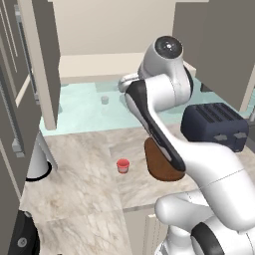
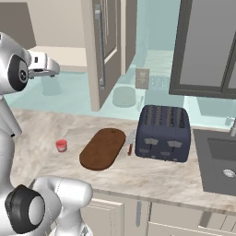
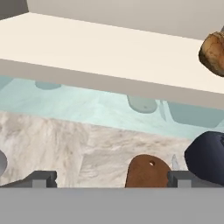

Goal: Pick the bread, place it on the cutting board, pick the jam, place it on the counter, and close the cabinet.

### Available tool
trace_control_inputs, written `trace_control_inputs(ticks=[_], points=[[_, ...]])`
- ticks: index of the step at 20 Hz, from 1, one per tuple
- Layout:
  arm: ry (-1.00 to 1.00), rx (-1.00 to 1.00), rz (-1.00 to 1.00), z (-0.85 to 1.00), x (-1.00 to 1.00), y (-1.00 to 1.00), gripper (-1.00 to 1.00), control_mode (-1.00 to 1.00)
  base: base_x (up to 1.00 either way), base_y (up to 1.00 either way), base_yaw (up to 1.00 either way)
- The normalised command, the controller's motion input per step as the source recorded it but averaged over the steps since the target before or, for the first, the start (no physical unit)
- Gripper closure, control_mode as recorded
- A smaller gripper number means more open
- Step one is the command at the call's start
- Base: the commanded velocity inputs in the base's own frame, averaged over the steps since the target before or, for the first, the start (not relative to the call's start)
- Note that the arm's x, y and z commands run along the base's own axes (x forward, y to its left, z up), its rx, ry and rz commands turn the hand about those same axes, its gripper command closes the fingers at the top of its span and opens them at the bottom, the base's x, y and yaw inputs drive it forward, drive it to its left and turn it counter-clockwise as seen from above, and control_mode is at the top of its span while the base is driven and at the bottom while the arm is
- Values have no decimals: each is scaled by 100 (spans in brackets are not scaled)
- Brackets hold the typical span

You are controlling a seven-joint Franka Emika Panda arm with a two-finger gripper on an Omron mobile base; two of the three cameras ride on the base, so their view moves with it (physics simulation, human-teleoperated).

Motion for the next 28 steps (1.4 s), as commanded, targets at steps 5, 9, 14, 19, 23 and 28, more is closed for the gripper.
trace_control_inputs(ticks=[5,9,14,19,23,28], points=[[-11,-3,0,27,-1,-19,-100,-100,0,0,0],[-9,-1,0,17,0,-23,-100,-100,0,0,0],[-3,0,0,0,0,-34,-100,-100,0,0,0],[0,0,0,1,0,-37,-100,-100,0,0,0],[0,0,-2,3,6,-30,-100,-100,0,0,0],[0,0,-5,3,16,-23,-100,-100,0,0,0]])
